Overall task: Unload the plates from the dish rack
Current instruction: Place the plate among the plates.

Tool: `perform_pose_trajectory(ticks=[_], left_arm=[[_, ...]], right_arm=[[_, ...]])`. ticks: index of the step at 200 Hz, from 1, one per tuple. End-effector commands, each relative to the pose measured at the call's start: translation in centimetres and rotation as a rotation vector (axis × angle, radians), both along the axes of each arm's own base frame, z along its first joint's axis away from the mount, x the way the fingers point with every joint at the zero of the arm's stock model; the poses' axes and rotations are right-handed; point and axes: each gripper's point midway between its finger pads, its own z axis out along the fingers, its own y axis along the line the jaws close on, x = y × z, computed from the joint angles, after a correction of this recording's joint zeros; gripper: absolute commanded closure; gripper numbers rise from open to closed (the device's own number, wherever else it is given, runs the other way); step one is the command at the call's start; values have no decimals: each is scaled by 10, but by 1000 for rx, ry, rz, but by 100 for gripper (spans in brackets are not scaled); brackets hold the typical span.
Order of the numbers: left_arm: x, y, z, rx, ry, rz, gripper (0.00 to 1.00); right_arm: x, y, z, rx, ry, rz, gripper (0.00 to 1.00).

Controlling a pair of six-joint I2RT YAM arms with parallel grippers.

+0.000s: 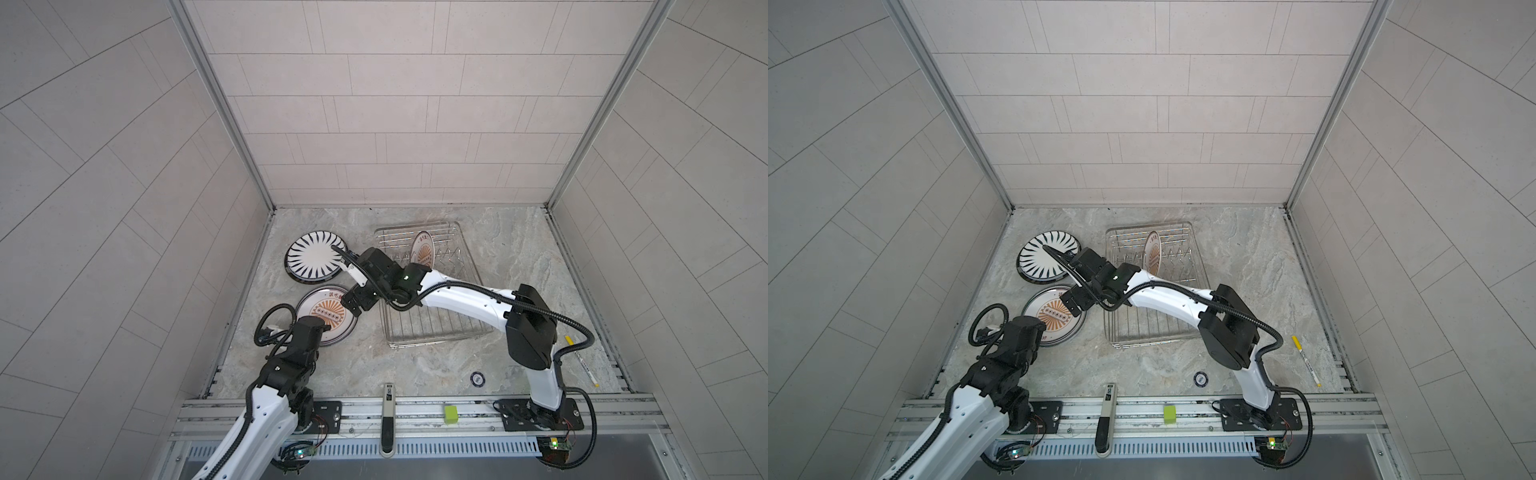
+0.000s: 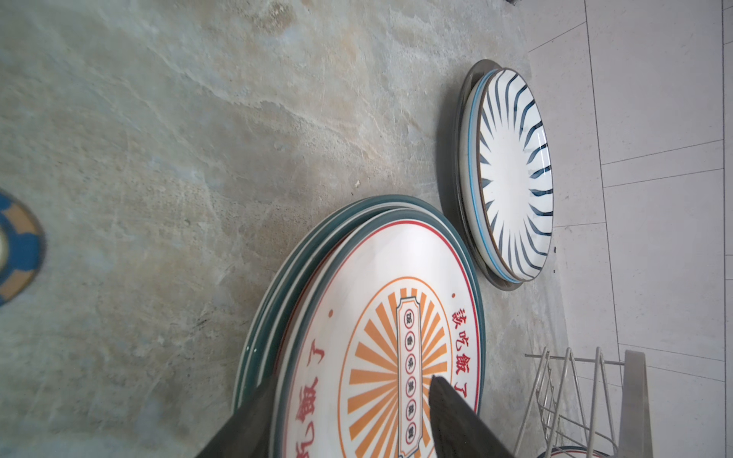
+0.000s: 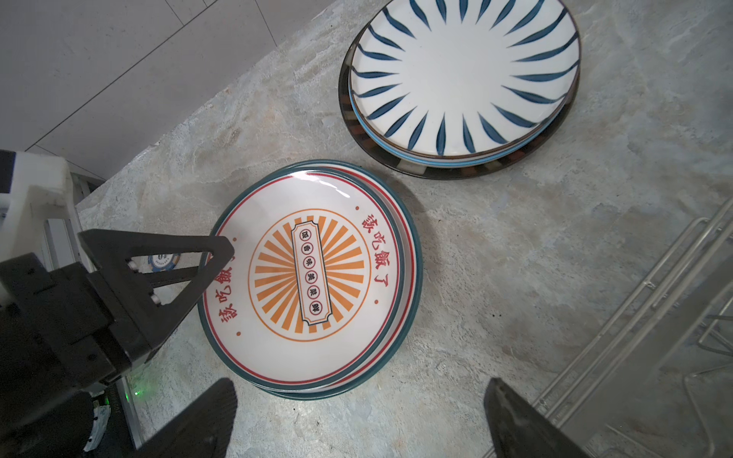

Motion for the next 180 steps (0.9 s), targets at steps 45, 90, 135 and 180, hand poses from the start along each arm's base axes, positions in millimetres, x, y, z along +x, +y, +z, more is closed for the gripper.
perform_pose_trajectory(ticks=[45, 90, 135, 180], left_arm=[[4, 5, 16, 70, 19, -18, 43], [-1, 10, 25, 102, 27, -9, 46], [-4, 14, 30, 113, 20, 1, 49], [-2, 16, 47, 125, -28, 0, 45]], right_arm=[[2, -7, 13, 5, -35, -20, 1], [4, -9, 12, 1, -37, -26, 1], [3, -9, 16, 14, -41, -25, 1], [3, -14, 26, 30, -62, -30, 1]])
